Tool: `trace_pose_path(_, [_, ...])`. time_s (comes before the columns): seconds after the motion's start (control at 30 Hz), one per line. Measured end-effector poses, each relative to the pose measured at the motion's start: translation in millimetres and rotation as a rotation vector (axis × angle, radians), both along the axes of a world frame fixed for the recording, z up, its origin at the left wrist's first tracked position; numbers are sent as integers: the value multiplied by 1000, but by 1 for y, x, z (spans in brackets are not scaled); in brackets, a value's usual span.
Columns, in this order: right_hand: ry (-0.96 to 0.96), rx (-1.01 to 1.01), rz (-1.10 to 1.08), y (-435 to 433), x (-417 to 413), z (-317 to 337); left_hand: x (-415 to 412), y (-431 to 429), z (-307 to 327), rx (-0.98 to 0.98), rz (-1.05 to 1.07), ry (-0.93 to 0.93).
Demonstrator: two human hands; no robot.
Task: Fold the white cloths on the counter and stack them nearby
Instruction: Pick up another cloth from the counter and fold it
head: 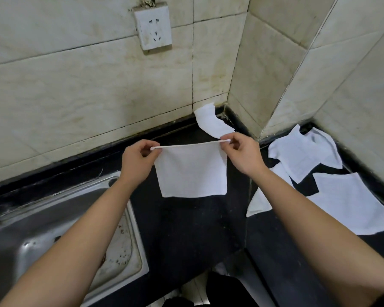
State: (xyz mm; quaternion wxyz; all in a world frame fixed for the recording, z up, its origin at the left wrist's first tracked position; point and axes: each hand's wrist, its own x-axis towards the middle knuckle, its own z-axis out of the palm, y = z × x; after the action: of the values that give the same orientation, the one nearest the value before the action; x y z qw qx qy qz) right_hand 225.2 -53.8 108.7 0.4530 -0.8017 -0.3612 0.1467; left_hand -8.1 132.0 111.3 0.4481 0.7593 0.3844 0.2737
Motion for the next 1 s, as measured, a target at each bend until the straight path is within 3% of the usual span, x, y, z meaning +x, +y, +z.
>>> trace_pose_path(0.27, [-140,37,48,-23,-17,-14,-17,-18,-22,321,-3,3])
trace_pose_path(0.33, [-185,-48,116,-42,-26,-39,-33,-34,-50,391,-56,89])
trace_pose_path(0.43, [-214,-373,286,-71,-42,-83,-61,-67,-98,419,-175,323])
trace_pose_path(0.53, [-228,-653,446,-98,-59,-121,-88,-101,-136,343,-317,560])
trace_pose_path(0.63, [-207,-704,491,-117,-73,-141,-105,-119,-158,280,-484,702])
trace_pose_path(0.73, [-147,-708,468,-117,-73,-146,-105,-118,-164,242,-513,728])
trace_pose_path(0.83, [-78,-654,401,-104,-61,-143,-92,-103,-157,130,-400,700])
trace_pose_path(1.0, [203,-456,65,-57,-38,-140,-51,-64,-142,-287,17,446])
